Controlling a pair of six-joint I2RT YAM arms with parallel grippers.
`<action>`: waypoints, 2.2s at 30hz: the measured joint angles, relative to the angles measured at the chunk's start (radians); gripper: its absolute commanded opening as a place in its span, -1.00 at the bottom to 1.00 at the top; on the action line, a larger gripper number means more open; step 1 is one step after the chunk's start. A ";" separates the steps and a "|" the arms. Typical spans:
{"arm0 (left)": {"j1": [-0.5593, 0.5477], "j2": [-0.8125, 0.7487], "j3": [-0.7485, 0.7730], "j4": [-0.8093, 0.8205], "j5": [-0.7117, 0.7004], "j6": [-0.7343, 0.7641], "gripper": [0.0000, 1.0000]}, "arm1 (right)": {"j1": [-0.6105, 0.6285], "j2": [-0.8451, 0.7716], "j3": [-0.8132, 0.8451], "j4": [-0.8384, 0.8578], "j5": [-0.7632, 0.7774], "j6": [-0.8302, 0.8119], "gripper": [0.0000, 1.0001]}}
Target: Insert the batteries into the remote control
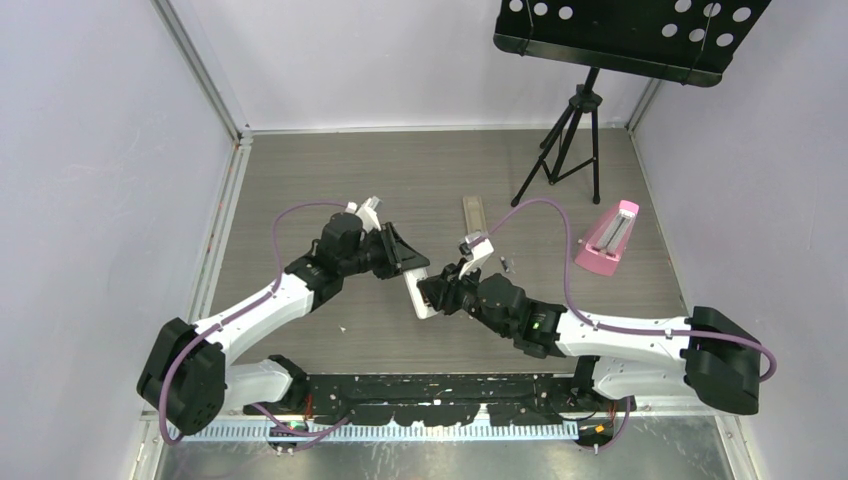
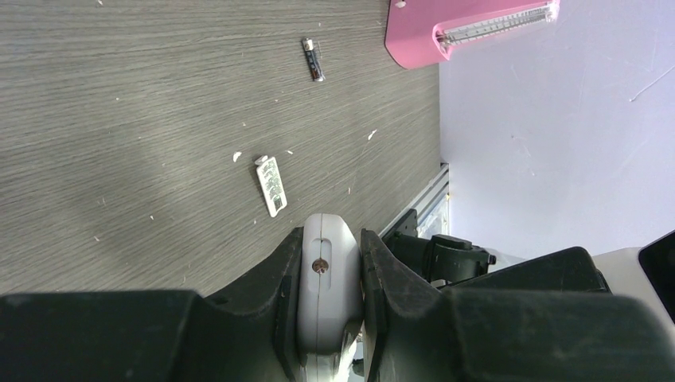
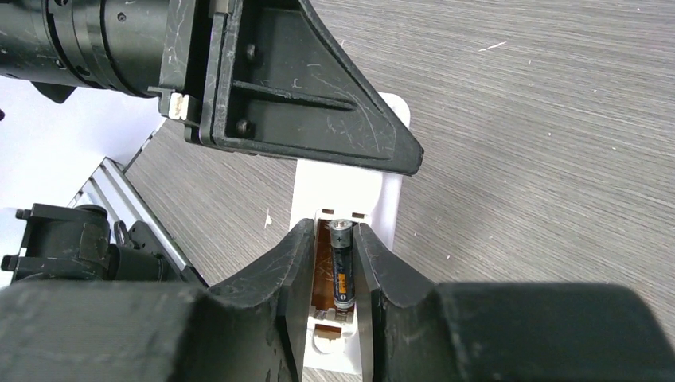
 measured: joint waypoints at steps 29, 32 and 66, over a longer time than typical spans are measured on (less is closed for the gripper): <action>0.023 -0.036 0.000 0.080 -0.061 -0.025 -1.00 | -0.005 -0.341 -0.059 -0.427 0.241 0.899 0.77; 0.023 -0.042 0.000 0.087 -0.084 -0.048 -1.00 | -0.005 -0.294 -0.059 -0.396 0.216 0.998 0.79; 0.023 -0.074 0.000 0.185 0.002 -0.122 -1.00 | -0.101 -0.004 -0.098 0.142 0.025 1.211 0.60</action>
